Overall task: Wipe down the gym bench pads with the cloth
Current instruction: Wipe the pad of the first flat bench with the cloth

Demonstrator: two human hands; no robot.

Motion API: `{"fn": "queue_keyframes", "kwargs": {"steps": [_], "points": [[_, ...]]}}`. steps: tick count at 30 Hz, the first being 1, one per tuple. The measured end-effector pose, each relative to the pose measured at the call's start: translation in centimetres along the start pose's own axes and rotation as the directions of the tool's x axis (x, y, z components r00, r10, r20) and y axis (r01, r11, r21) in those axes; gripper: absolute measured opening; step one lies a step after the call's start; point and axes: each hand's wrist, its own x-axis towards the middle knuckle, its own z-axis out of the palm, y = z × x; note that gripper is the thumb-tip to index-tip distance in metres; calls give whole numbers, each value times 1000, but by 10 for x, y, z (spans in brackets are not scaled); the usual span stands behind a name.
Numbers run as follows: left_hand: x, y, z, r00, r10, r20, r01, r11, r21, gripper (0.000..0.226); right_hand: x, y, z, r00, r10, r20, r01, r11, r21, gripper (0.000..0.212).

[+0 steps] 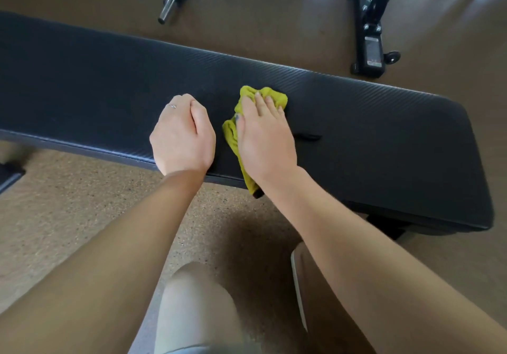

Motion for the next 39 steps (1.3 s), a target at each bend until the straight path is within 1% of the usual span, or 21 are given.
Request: {"fn": "queue_keyframes", "kwargs": {"steps": [2,4,6,8,10,14,19,25,28,29,31,33,34,35,36,38,39], "points": [[0,-1,0,1000,-12,-8,12,1000,-4,33,-20,0,0,999,-51,1,51,999,18,46],[-2,0,-1,1000,-24,-16,24,1000,-6,33,-53,7,-3,990,-140,-11,140,990,8,48],[-4,3,-1,999,-36,-20,35,999,-11,33,-75,18,-7,977,-213,30,214,977,-22,49],[-6,6,-3,999,-42,-27,41,999,-17,32,-74,32,-16,960,-271,67,272,962,-4,49],[-5,9,-4,999,-44,-31,44,999,-12,32,-54,52,-28,962,-261,85,258,965,39,47],[-5,13,-1,993,-95,-75,93,995,-23,31,11,86,-43,987,-127,101,125,992,19,46],[-5,18,4,980,-156,-126,154,988,-24,30,18,82,-29,989,-134,58,135,991,2,44],[-7,17,7,978,-140,-157,140,990,-11,32,18,82,-31,989,-140,41,141,990,-13,45],[-10,13,6,983,-90,-160,93,996,13,34,15,80,-32,991,-124,43,125,992,-16,46],[-10,12,5,988,-62,-140,66,998,19,35,14,78,-34,994,-105,40,106,994,-17,46],[-8,9,-1,999,15,-37,-14,999,35,37,10,72,-35,998,-51,33,51,999,-18,45],[6,-4,-18,984,149,99,-155,986,59,39,7,64,-31,1000,11,8,-11,1000,-16,45],[15,-17,-31,957,252,141,-268,957,113,40,6,57,-28,999,43,-5,-43,999,-15,45],[28,-34,-45,927,336,164,-363,915,178,40,4,48,-24,997,71,-18,-72,997,-16,45],[44,-54,-60,909,381,171,-413,880,234,41,2,37,-19,995,94,-31,-95,995,-20,45],[79,-97,-85,919,366,148,-395,869,299,41,-1,9,-6,991,128,-45,-130,991,-23,47],[93,-113,-92,929,344,134,-369,880,300,39,-2,-7,2,989,144,-45,-145,989,-21,48]]}}
